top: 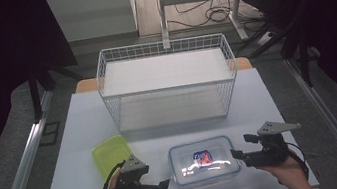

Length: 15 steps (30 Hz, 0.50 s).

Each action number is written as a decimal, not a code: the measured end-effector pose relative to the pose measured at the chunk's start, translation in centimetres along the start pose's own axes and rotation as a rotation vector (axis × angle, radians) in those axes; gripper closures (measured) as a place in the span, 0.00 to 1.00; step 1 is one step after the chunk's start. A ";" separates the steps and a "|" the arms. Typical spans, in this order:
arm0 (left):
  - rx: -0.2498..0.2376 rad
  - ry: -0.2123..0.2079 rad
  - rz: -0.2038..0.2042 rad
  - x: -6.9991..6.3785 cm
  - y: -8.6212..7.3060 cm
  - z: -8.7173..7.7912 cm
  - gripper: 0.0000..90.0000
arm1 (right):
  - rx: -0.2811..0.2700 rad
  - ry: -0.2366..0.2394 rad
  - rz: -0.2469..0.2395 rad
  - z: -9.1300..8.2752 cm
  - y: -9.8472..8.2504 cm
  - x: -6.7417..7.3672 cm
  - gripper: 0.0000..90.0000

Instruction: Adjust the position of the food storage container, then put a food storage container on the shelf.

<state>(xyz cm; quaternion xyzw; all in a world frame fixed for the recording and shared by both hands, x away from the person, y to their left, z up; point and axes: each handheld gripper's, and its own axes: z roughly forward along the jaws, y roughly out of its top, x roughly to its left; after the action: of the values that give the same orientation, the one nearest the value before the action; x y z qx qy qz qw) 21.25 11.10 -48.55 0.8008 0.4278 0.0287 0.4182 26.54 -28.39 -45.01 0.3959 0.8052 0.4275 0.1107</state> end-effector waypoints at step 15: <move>-0.006 -0.008 -0.012 -0.9 1.2 0.6 0.08 | -0.038 0.003 0.058 -1.4 0.0 -0.6 0.20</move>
<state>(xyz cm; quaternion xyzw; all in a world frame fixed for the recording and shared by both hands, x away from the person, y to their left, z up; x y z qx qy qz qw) 21.71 9.71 -47.87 0.7969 0.4309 0.0243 0.4226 26.17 -29.64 -44.28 0.4161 0.7852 0.4466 0.1045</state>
